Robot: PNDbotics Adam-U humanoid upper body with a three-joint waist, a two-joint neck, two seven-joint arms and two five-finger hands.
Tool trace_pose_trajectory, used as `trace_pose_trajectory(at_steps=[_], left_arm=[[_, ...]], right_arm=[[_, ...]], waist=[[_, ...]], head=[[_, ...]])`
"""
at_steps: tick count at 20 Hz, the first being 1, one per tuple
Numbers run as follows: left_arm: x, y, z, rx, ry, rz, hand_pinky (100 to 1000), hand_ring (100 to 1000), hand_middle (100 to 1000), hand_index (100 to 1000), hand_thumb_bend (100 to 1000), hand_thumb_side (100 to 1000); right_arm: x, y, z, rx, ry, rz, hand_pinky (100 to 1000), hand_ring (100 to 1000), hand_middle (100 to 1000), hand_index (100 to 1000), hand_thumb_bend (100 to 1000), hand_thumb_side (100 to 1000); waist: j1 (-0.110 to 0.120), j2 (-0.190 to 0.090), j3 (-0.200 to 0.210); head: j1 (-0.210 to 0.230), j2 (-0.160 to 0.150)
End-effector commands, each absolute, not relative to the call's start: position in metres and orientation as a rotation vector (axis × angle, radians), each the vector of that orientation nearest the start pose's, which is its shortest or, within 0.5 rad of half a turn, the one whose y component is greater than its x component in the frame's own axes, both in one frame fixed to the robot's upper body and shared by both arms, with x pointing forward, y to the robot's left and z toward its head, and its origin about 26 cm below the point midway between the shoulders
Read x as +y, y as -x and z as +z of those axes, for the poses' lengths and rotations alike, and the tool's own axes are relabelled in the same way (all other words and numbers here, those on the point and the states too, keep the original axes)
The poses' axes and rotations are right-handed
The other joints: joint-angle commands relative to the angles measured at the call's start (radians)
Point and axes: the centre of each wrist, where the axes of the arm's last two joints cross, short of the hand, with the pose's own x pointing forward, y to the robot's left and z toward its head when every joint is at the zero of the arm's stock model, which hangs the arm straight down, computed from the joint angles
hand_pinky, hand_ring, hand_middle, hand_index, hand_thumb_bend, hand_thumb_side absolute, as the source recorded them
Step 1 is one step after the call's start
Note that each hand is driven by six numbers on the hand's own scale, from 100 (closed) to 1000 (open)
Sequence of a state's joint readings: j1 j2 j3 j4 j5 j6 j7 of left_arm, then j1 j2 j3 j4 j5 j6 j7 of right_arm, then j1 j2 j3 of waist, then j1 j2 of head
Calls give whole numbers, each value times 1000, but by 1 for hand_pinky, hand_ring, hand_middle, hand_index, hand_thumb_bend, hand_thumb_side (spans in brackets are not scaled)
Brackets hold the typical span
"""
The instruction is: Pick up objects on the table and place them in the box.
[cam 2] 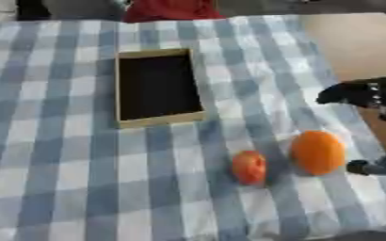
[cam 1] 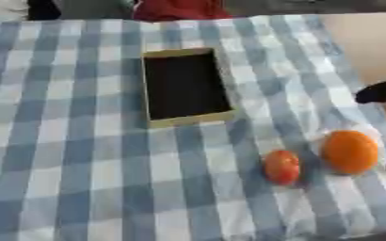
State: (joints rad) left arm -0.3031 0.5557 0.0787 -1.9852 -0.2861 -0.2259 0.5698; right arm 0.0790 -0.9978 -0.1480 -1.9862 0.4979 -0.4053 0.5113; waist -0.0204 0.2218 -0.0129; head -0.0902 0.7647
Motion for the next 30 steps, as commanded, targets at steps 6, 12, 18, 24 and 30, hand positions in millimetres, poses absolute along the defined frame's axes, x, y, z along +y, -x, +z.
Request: trace_pose_trajectory(at_steps=[6,12,18,24,30], left_arm=[[314,-293,243,3251,1138,130,844,838,735,827,155,714],[313,-294,244,3253,1129,126,844,838,735,827,153,716],[312,-294,244,3256,1121,120,844,838,735,827,152,717],[312,-294,244,3259,1116,118,843,838,735,827,151,719],[311,-294,243,3262,1112,115,843,838,735,828,151,719]], right_arm=[[-393,-250,231,-1379,867,1884,828,899,915,977,547,270],[-390,-251,227,-1357,874,1854,810,886,901,964,542,279],[-387,-252,221,-1319,865,1831,797,872,885,952,525,297],[-392,-256,213,-1298,834,1806,781,855,859,935,516,307],[-402,-260,205,-1237,864,1776,787,847,828,915,564,301]], waist=[[4,-6,1],[7,2,6],[8,6,13],[8,6,16],[10,7,19]], head=[[-11,5],[-19,5],[-23,5],[-28,5],[-32,5]])
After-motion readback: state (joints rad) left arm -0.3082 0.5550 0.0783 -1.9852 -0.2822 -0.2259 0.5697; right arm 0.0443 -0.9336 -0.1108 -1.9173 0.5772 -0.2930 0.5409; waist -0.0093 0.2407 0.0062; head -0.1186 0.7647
